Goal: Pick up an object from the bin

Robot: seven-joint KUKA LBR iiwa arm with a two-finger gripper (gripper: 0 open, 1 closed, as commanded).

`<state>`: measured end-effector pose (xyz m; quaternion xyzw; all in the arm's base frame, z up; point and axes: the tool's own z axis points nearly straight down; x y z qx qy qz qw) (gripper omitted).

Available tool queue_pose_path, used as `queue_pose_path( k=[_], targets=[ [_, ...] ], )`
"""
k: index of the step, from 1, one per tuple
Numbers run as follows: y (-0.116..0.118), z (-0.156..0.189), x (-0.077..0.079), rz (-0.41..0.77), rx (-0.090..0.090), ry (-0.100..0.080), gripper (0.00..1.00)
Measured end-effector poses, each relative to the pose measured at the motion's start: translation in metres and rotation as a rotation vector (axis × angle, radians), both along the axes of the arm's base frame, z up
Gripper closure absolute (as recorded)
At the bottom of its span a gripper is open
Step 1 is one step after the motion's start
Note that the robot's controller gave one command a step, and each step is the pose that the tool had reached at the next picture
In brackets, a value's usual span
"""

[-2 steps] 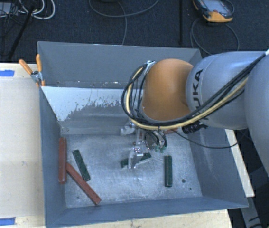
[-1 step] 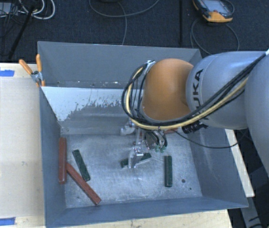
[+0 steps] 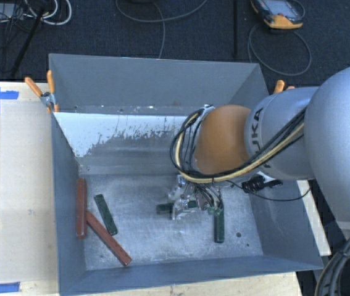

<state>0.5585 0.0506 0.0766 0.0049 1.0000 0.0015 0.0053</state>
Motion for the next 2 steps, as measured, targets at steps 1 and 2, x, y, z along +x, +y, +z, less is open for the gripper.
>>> queue_pose_path(
  k=[1,2],
  targets=[
    [0.000,0.000,0.000,0.000,0.000,0.000,1.00],
    [0.001,0.152,0.004,0.047,-0.003,0.007,1.00]
  ],
)
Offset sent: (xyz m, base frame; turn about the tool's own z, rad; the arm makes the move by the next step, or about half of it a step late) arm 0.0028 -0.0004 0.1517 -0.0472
